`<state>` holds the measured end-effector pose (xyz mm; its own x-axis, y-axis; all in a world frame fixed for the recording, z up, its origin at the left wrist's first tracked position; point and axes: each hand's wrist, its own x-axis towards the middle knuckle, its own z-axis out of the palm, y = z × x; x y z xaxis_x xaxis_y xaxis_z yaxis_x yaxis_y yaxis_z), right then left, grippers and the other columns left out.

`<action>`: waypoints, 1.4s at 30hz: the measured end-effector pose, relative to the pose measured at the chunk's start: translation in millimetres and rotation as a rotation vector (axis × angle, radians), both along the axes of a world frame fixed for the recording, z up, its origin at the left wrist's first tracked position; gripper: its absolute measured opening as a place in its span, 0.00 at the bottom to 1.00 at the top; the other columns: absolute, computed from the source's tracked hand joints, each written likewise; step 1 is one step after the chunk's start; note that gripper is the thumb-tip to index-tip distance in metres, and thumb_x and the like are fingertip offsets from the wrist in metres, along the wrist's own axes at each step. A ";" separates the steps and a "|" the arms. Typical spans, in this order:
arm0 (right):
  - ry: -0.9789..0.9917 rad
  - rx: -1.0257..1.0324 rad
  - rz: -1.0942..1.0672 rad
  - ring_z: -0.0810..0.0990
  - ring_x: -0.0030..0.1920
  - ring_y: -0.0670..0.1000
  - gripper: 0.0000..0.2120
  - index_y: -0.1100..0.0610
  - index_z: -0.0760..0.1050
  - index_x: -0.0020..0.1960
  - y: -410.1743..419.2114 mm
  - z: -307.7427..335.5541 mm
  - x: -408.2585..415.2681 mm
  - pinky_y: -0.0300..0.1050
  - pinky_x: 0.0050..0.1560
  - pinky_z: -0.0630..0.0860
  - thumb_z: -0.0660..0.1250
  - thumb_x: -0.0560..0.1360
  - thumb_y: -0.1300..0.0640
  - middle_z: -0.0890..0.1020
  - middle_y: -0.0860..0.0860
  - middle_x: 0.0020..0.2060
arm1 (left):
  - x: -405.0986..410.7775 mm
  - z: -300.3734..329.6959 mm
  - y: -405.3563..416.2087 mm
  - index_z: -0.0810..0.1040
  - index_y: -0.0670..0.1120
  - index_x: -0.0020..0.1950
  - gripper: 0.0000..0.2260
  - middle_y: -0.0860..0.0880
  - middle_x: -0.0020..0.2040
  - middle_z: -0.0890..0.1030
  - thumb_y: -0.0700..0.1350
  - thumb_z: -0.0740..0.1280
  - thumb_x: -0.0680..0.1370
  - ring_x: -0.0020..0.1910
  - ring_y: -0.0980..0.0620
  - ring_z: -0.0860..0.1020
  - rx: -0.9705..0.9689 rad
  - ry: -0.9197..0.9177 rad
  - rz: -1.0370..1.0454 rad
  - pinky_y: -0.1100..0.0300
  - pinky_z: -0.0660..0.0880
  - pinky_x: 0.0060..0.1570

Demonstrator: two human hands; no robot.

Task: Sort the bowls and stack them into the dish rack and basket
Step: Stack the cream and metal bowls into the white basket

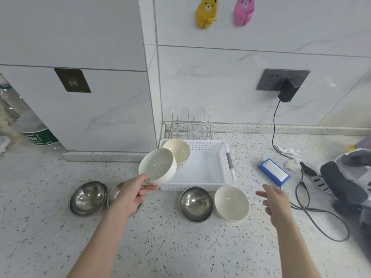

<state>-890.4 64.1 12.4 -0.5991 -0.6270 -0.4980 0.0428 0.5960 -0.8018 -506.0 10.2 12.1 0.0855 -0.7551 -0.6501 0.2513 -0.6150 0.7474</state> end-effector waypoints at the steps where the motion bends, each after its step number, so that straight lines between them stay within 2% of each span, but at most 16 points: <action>1: 0.054 0.048 0.054 0.67 0.31 0.49 0.16 0.61 0.74 0.64 4.0 -4.6 -3.6 0.41 0.26 0.62 0.62 0.80 0.54 0.82 0.54 0.41 | -8.2 -0.3 2.8 0.74 0.39 0.54 0.07 0.37 0.35 0.85 0.38 0.62 0.78 0.17 0.59 0.60 0.003 0.008 -0.002 0.68 0.56 0.13; 4: 0.221 0.255 0.312 0.75 0.38 0.51 0.27 0.61 0.71 0.66 14.3 -21.1 -3.1 0.45 0.36 0.71 0.52 0.81 0.40 0.81 0.54 0.42 | -31.9 -0.6 10.9 0.74 0.39 0.55 0.07 0.38 0.36 0.85 0.38 0.62 0.78 0.17 0.59 0.61 0.007 0.022 -0.012 0.68 0.57 0.14; 6: 0.350 0.422 0.494 0.79 0.49 0.55 0.36 0.58 0.69 0.68 20.1 -32.3 -0.7 0.50 0.50 0.75 0.43 0.78 0.32 0.82 0.56 0.50 | -45.5 -0.5 15.8 0.75 0.39 0.55 0.07 0.37 0.37 0.85 0.38 0.63 0.78 0.18 0.59 0.61 0.011 0.022 -0.010 0.68 0.57 0.14; 7: 0.364 0.439 0.541 0.79 0.51 0.56 0.38 0.57 0.68 0.69 22.1 -38.3 0.4 0.52 0.53 0.75 0.42 0.77 0.31 0.81 0.57 0.53 | -51.6 0.0 18.0 0.75 0.39 0.55 0.07 0.37 0.37 0.85 0.38 0.63 0.78 0.18 0.59 0.61 0.012 0.021 -0.010 0.68 0.57 0.14; 9: 0.264 0.346 0.560 0.79 0.44 0.53 0.32 0.56 0.68 0.68 25.0 -48.9 4.8 0.48 0.46 0.76 0.47 0.78 0.33 0.83 0.56 0.47 | -62.8 1.5 21.1 0.75 0.39 0.56 0.07 0.38 0.37 0.85 0.38 0.63 0.78 0.19 0.59 0.62 0.010 0.019 -0.009 0.68 0.57 0.15; 11: 0.131 0.238 0.503 0.76 0.34 0.49 0.22 0.56 0.69 0.67 28.6 -53.5 10.2 0.42 0.33 0.72 0.58 0.79 0.44 0.83 0.55 0.42 | -71.8 2.2 23.8 0.75 0.39 0.55 0.07 0.38 0.36 0.84 0.38 0.62 0.79 0.18 0.59 0.61 0.007 0.012 -0.002 0.68 0.56 0.15; 12: 0.110 0.206 0.491 0.76 0.33 0.48 0.20 0.56 0.70 0.67 30.3 -54.9 11.6 0.41 0.30 0.70 0.60 0.78 0.50 0.83 0.55 0.41 | -75.9 2.3 25.0 0.75 0.39 0.55 0.07 0.38 0.36 0.84 0.38 0.63 0.79 0.18 0.58 0.61 0.006 0.010 0.004 0.68 0.56 0.15; 14: 0.147 0.165 0.509 0.79 0.37 0.48 0.18 0.55 0.70 0.66 33.1 -57.5 12.9 0.43 0.34 0.72 0.61 0.77 0.55 0.83 0.53 0.42 | -82.4 2.1 26.2 0.74 0.39 0.55 0.07 0.37 0.36 0.84 0.38 0.63 0.78 0.18 0.58 0.61 0.002 0.013 0.012 0.68 0.56 0.15; 16: 0.195 0.148 0.541 0.82 0.41 0.49 0.14 0.54 0.72 0.62 34.4 -56.9 13.2 0.46 0.38 0.76 0.60 0.77 0.55 0.83 0.51 0.40 | -87.5 1.6 25.2 0.74 0.39 0.55 0.06 0.37 0.35 0.84 0.38 0.63 0.78 0.18 0.59 0.62 0.002 0.018 0.012 0.68 0.56 0.15; 18: 0.250 0.141 0.542 0.82 0.39 0.50 0.10 0.54 0.74 0.55 35.3 -53.4 10.9 0.47 0.40 0.77 0.60 0.76 0.54 0.83 0.50 0.36 | -92.3 1.5 23.1 0.75 0.39 0.54 0.06 0.37 0.35 0.84 0.38 0.63 0.78 0.18 0.58 0.62 0.009 0.008 0.006 0.68 0.56 0.15; 20: 0.258 0.118 0.494 0.79 0.34 0.50 0.09 0.57 0.76 0.50 34.8 -49.2 3.9 0.45 0.35 0.74 0.60 0.76 0.55 0.83 0.51 0.32 | -96.1 2.1 20.5 0.76 0.39 0.55 0.07 0.38 0.35 0.84 0.39 0.64 0.78 0.19 0.58 0.62 0.001 -0.022 -0.010 0.68 0.57 0.15; 26: 0.220 0.073 0.324 0.75 0.31 0.51 0.08 0.59 0.77 0.45 22.1 -19.9 -34.1 0.43 0.33 0.69 0.60 0.74 0.57 0.83 0.51 0.26 | -109.0 9.4 3.6 0.77 0.37 0.54 0.08 0.38 0.37 0.84 0.38 0.64 0.77 0.21 0.57 0.63 -0.060 -0.181 -0.131 0.67 0.58 0.17; 33: 0.187 -0.070 0.200 0.75 0.36 0.52 0.07 0.56 0.77 0.45 -9.6 5.6 -49.4 0.47 0.36 0.70 0.61 0.73 0.58 0.83 0.50 0.26 | -143.6 -1.3 -40.0 0.76 0.35 0.54 0.08 0.37 0.35 0.83 0.37 0.63 0.77 0.18 0.58 0.62 -0.030 -0.183 -0.185 0.68 0.57 0.16; 39: 0.074 -0.125 0.140 0.71 0.32 0.52 0.10 0.60 0.78 0.50 -38.8 4.5 -42.0 0.48 0.36 0.68 0.60 0.74 0.61 0.83 0.55 0.28 | -173.1 -25.5 -71.3 0.75 0.37 0.49 0.03 0.39 0.34 0.84 0.37 0.63 0.78 0.17 0.58 0.62 0.055 -0.209 -0.214 0.68 0.56 0.16; 42: 0.071 -0.130 0.136 0.72 0.34 0.52 0.11 0.62 0.77 0.52 -53.3 0.9 -38.4 0.47 0.37 0.69 0.60 0.74 0.59 0.84 0.55 0.30 | -184.6 -36.2 -81.9 0.73 0.38 0.51 0.03 0.39 0.36 0.83 0.37 0.63 0.79 0.18 0.58 0.63 0.081 -0.250 -0.220 0.68 0.56 0.16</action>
